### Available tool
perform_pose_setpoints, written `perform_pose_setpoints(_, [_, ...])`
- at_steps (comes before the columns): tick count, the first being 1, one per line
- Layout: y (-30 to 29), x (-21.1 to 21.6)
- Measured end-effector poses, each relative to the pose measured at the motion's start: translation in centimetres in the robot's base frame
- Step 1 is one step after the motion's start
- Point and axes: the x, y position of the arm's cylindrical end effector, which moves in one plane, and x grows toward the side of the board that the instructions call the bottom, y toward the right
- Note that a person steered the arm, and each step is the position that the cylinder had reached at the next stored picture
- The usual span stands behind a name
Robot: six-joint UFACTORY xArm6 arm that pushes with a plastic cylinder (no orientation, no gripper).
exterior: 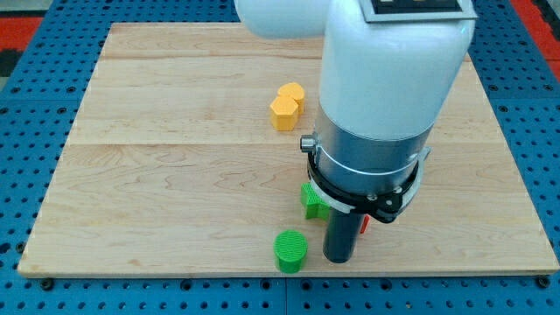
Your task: Move the green circle towards left
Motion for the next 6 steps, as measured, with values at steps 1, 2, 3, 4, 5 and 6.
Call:
perform_pose_setpoints(1, [-3.7,0.9])
perform_pose_setpoints(2, [-3.2,0.9])
perform_pose_setpoints(3, [-5.4,1.2])
perform_pose_setpoints(4, [-11.0,1.1])
perform_pose_setpoints(5, [-13.3,-2.6])
perform_pose_setpoints(6, [-15.6,-5.2])
